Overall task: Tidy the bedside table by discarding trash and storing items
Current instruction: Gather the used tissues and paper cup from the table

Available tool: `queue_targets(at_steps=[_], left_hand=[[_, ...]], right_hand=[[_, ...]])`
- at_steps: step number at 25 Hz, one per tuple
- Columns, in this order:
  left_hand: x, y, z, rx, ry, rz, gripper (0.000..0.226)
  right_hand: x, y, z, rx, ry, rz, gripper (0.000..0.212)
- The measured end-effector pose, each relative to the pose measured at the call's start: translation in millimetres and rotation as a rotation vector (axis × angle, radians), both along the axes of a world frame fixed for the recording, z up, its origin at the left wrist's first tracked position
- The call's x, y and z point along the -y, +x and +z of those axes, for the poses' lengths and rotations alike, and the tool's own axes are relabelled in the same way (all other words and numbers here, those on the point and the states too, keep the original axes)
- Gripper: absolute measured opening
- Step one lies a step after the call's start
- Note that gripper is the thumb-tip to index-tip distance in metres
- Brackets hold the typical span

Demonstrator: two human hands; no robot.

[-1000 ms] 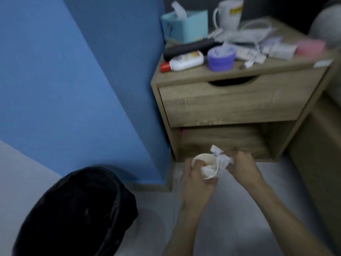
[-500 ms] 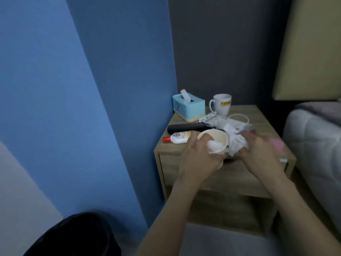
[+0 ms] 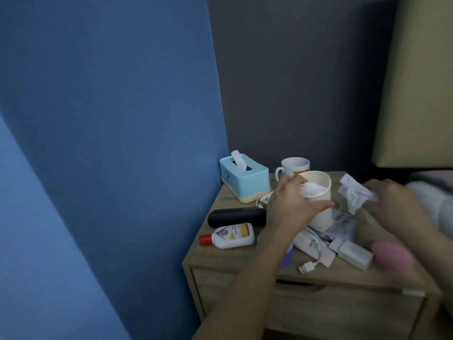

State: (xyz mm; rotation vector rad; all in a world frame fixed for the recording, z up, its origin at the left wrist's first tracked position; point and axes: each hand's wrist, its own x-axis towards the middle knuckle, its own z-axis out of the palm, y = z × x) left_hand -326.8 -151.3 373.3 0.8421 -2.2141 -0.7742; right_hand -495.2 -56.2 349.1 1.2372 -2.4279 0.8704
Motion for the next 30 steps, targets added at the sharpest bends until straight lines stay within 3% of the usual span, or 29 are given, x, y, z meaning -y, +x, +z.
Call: queue_targets(at_steps=[6,12,16,20,27,30], left_hand=[[44,9,4,-0.061,0.031,0.099,0.051],[76,53,-9,0.059,0.006,0.199,0.055],[98,80,-5,-0.007,0.03,0.288,0.055],[105,101,-1,0.031,0.014,0.29,0.058],[89,145,-15,0.068,0.03,0.231,0.052],[81,153,-25,0.1,0.039,0.237,0.056]], right_hand=[[31,-12,-5,0.002,-0.004,0.044,0.028],[99,53,2,-0.073,-0.041,0.332,0.029],[133,86,-2,-0.069,-0.01,0.435,0.029],[141,102,2,-0.064,0.028,0.396,0.032],[121,150,11,-0.029,0.059,0.555,0.027],[107,173,0,-0.058,0.138,0.603,0.013]])
